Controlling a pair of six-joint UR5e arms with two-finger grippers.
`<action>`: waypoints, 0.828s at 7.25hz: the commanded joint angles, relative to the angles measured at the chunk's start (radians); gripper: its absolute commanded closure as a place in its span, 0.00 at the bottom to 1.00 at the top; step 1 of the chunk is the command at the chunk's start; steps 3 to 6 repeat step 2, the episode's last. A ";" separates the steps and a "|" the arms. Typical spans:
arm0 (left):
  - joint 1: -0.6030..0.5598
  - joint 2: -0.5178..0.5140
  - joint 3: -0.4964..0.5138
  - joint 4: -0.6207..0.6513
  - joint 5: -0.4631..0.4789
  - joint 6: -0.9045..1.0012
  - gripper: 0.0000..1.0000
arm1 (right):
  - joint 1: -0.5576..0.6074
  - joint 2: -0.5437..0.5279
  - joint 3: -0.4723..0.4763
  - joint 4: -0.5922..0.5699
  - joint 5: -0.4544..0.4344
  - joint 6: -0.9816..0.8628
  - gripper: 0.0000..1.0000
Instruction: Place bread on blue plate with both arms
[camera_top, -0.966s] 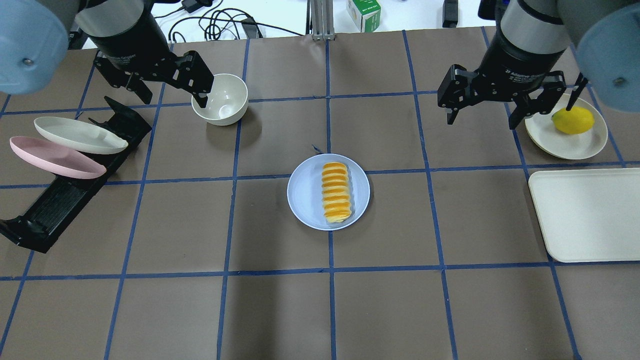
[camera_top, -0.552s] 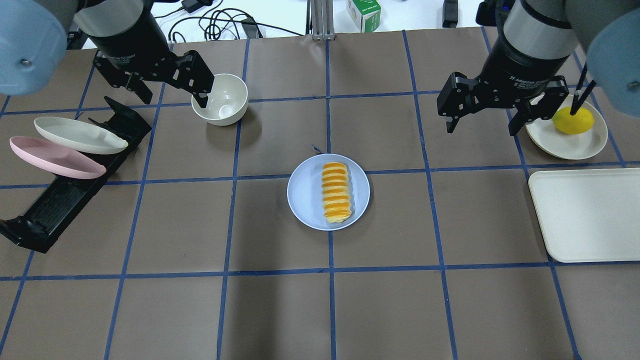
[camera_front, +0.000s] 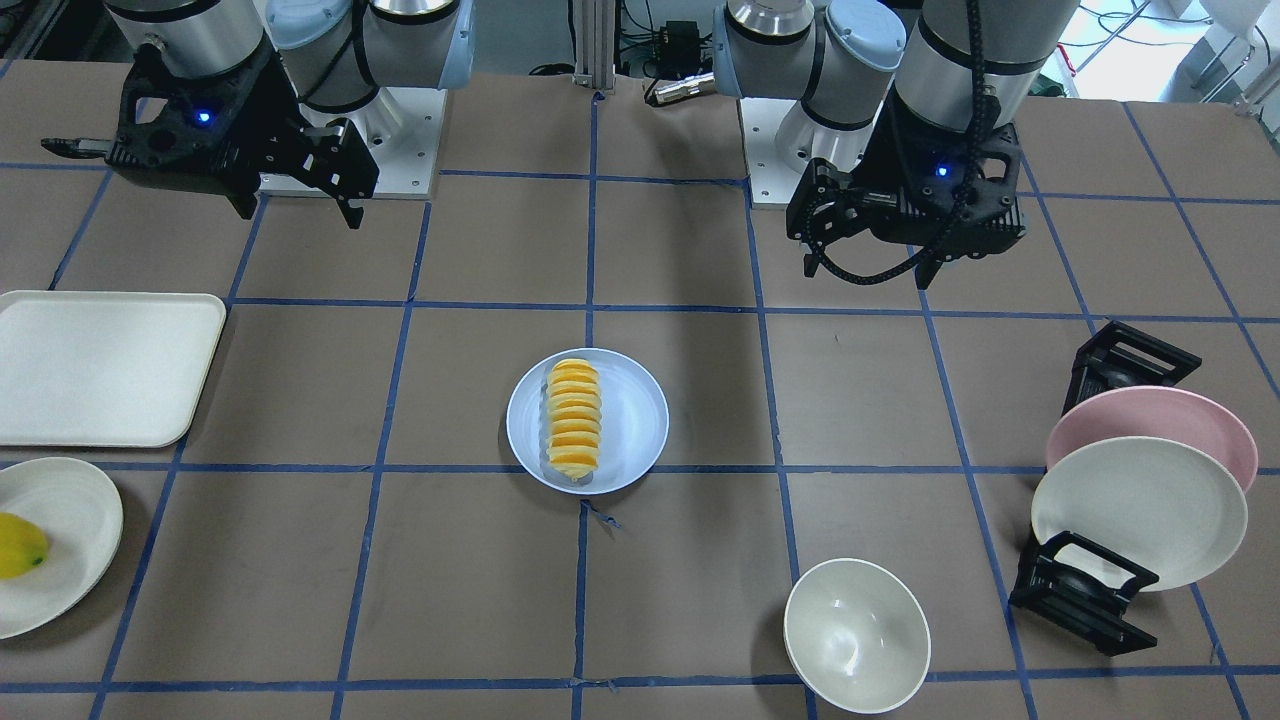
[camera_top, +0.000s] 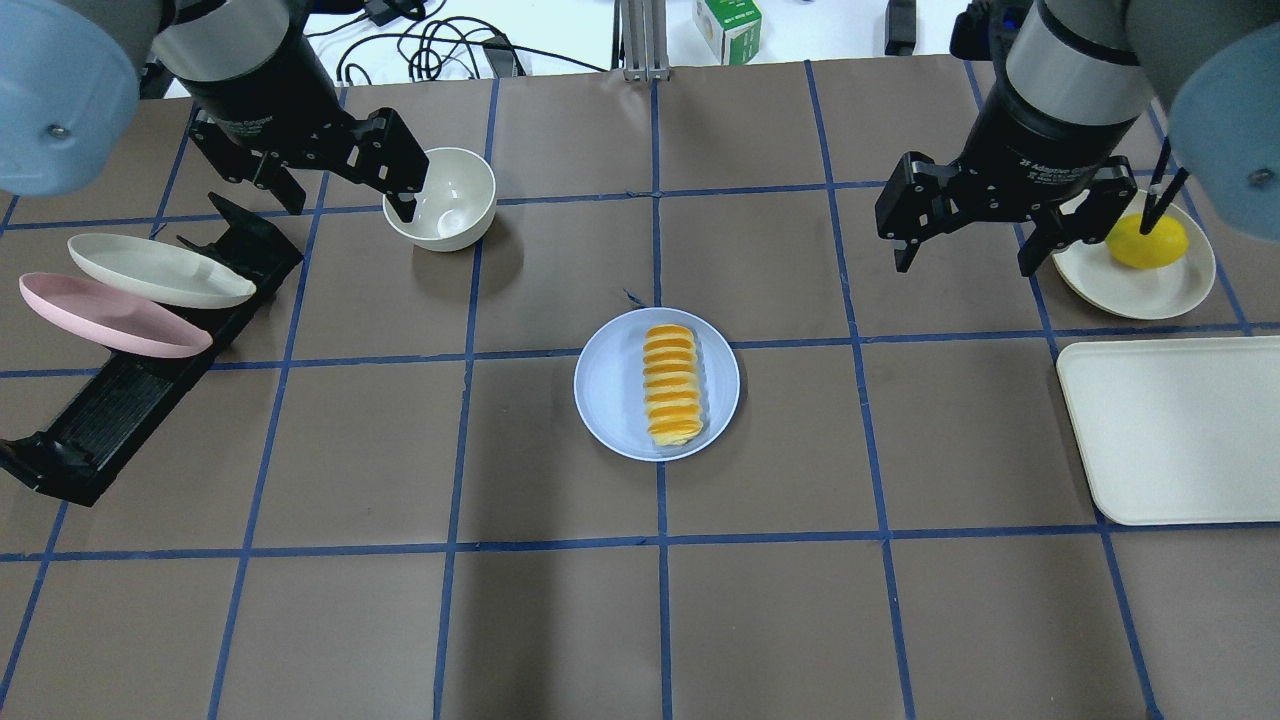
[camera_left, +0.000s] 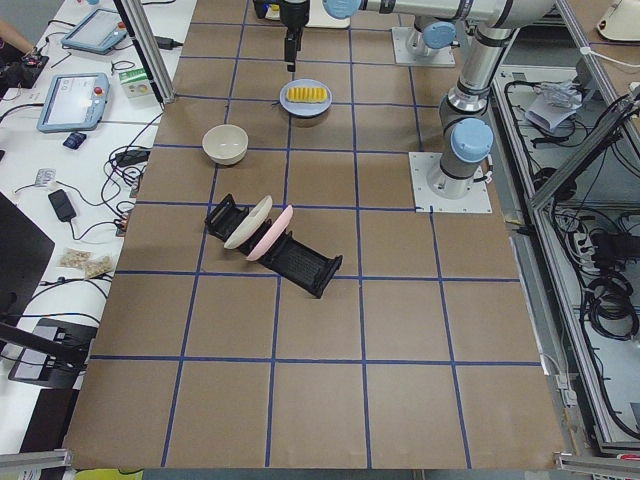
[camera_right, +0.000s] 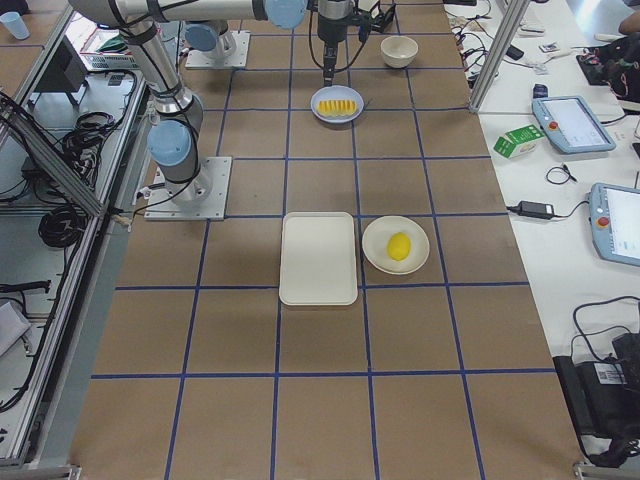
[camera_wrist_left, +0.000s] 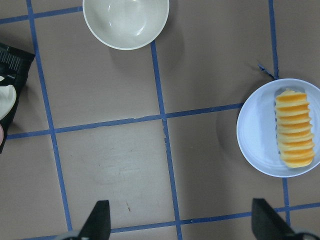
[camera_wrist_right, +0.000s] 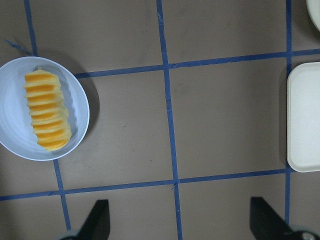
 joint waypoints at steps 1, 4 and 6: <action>0.000 0.004 0.008 -0.001 0.002 0.001 0.00 | 0.000 -0.004 0.000 0.001 0.001 0.001 0.00; 0.000 0.002 0.005 -0.001 0.000 0.001 0.00 | 0.000 -0.003 0.000 -0.001 0.002 0.000 0.00; 0.000 0.002 0.005 -0.001 0.000 0.001 0.00 | 0.000 -0.003 0.000 -0.001 0.002 0.000 0.00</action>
